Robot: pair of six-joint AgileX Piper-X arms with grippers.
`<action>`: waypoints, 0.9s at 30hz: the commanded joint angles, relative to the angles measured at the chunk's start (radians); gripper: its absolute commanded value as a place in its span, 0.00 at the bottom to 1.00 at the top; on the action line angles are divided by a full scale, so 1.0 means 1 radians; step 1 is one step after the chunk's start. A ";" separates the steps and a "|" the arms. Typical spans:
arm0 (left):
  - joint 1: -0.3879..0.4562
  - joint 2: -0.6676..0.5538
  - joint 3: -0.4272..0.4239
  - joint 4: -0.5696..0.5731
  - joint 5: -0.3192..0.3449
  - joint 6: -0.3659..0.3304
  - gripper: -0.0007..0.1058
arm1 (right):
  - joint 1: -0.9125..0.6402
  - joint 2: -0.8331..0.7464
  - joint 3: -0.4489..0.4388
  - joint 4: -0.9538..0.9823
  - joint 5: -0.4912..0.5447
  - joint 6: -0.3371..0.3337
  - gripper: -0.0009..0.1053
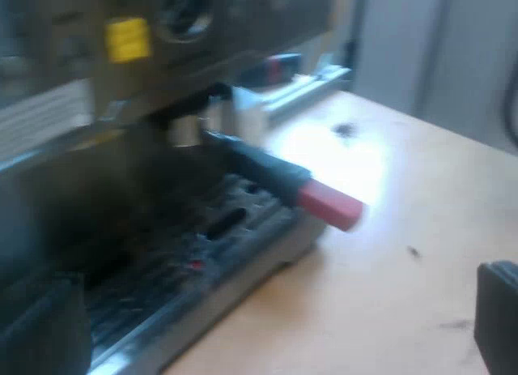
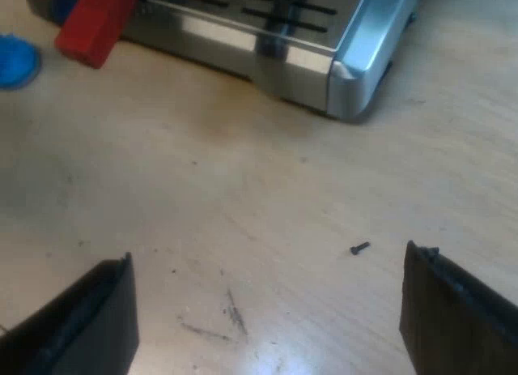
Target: Grind coffee beans and then tamp
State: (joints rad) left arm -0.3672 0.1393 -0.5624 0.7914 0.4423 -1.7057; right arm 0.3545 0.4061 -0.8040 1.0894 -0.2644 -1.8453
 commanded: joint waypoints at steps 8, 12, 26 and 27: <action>-0.138 0.092 0.077 -0.182 0.093 0.005 0.93 | 0.217 0.054 -0.009 -0.150 0.098 -0.012 0.65; -0.150 0.111 0.139 -0.266 0.093 0.005 0.93 | 0.319 0.086 -0.007 -0.228 0.205 0.021 0.65; -0.150 0.187 0.250 -0.342 0.093 0.005 0.93 | 0.763 0.290 0.026 -0.478 0.669 0.144 0.65; -0.150 0.189 0.255 -0.342 0.093 0.005 0.93 | 0.800 0.307 0.044 -0.517 0.724 0.170 0.65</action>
State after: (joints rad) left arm -0.5120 0.3263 -0.3095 0.4659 0.5285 -1.6980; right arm 1.1275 0.7040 -0.7711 0.6186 0.4058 -1.6951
